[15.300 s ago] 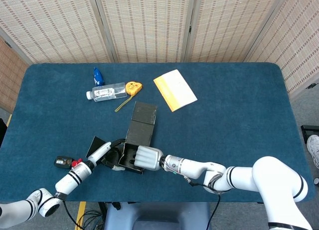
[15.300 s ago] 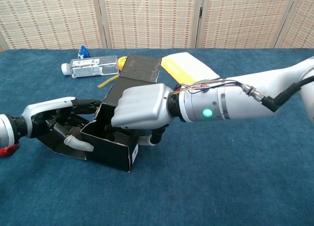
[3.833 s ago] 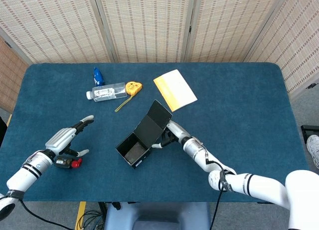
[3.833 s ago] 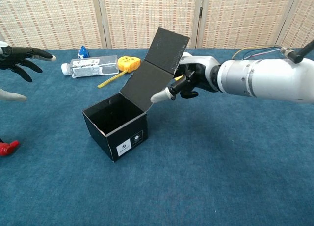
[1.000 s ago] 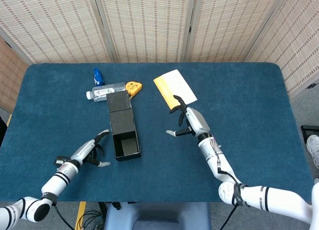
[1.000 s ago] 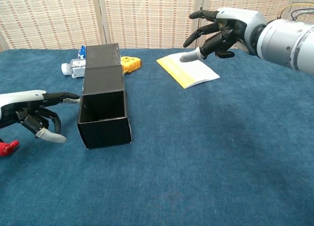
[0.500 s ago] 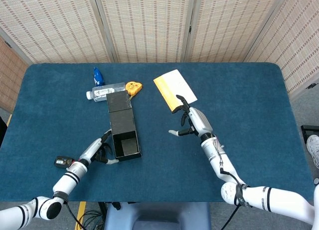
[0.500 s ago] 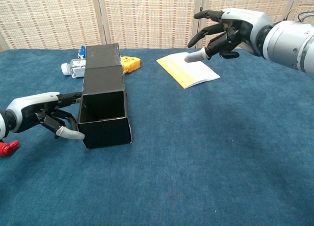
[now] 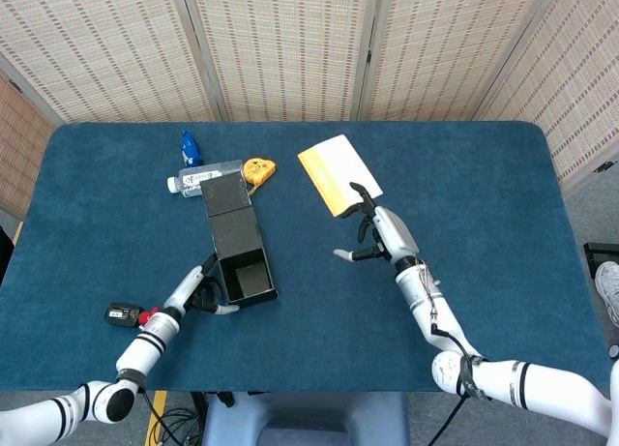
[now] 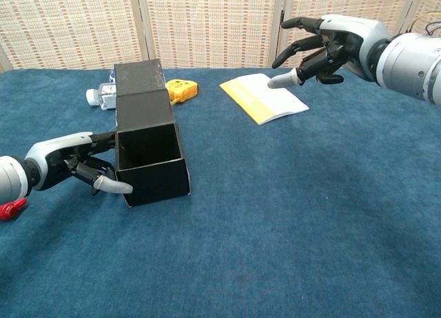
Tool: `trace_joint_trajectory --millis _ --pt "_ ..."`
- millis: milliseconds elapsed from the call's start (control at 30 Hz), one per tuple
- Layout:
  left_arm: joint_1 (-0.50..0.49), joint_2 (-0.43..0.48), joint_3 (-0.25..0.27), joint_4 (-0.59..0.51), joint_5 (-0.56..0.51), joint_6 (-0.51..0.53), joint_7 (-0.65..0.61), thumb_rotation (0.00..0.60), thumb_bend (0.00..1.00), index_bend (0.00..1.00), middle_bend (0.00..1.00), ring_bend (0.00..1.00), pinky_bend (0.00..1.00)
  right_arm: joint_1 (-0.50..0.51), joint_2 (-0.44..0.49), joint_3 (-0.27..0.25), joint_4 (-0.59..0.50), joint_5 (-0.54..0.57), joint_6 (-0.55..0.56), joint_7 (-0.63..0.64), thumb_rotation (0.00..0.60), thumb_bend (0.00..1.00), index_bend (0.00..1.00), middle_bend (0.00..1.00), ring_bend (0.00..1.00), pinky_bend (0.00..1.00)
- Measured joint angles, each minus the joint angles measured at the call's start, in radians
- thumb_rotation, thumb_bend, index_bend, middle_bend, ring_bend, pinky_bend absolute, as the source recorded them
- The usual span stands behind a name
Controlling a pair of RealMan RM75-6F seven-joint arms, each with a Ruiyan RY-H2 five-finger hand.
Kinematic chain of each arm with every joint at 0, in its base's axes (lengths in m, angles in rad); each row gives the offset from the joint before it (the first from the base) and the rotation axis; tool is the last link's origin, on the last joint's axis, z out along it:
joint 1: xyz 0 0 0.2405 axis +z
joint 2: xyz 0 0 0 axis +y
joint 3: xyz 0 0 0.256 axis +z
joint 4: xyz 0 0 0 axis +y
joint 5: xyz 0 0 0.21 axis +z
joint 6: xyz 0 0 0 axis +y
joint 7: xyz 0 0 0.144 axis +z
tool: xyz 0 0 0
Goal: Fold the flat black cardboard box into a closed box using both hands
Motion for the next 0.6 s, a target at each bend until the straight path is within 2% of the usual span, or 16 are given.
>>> trace_joint_trajectory --millis 200,300,333,400,467,533,600 --pt "0.023 -0.051 -0.033 0.033 -0.018 0.05 -0.032 0.6 0.11 0.3 0.39 0.66 0.68 -0.004 -0.006 -0.004 0.014 0.005 -0.007 0.018 0.6 0.0 0.0 0.35 0.63 0.94" --pt "0.032 -0.066 -0.043 0.049 -0.004 0.066 -0.065 0.6 0.11 0.33 0.41 0.67 0.68 -0.007 -0.005 -0.003 0.014 0.016 -0.023 0.038 0.6 0.0 0.0 0.36 0.58 0.94" --pt "0.033 -0.066 -0.044 0.051 0.006 0.068 -0.076 0.6 0.11 0.34 0.41 0.67 0.68 -0.008 -0.004 -0.002 0.012 0.022 -0.032 0.046 0.6 0.0 0.0 0.36 0.53 0.92" --pt "0.037 -0.063 -0.045 0.054 0.037 0.072 -0.103 0.6 0.11 0.34 0.42 0.67 0.68 -0.011 0.002 0.004 0.007 0.036 -0.06 0.077 0.6 0.0 0.0 0.35 0.45 0.83" --pt "0.039 -0.054 -0.043 0.056 0.078 0.078 -0.136 0.6 0.11 0.35 0.42 0.66 0.68 -0.015 0.01 0.012 0.001 0.049 -0.099 0.116 0.6 0.0 0.0 0.3 0.33 0.61" --pt "0.04 -0.042 -0.038 0.055 0.118 0.083 -0.174 0.6 0.11 0.35 0.42 0.65 0.68 -0.02 0.022 0.026 -0.005 0.061 -0.161 0.18 0.6 0.0 0.0 0.26 0.25 0.43" --pt "0.039 -0.024 -0.028 0.054 0.171 0.088 -0.226 0.6 0.11 0.35 0.42 0.65 0.68 -0.029 0.033 0.044 -0.006 0.068 -0.238 0.26 0.6 0.01 0.0 0.21 0.19 0.33"
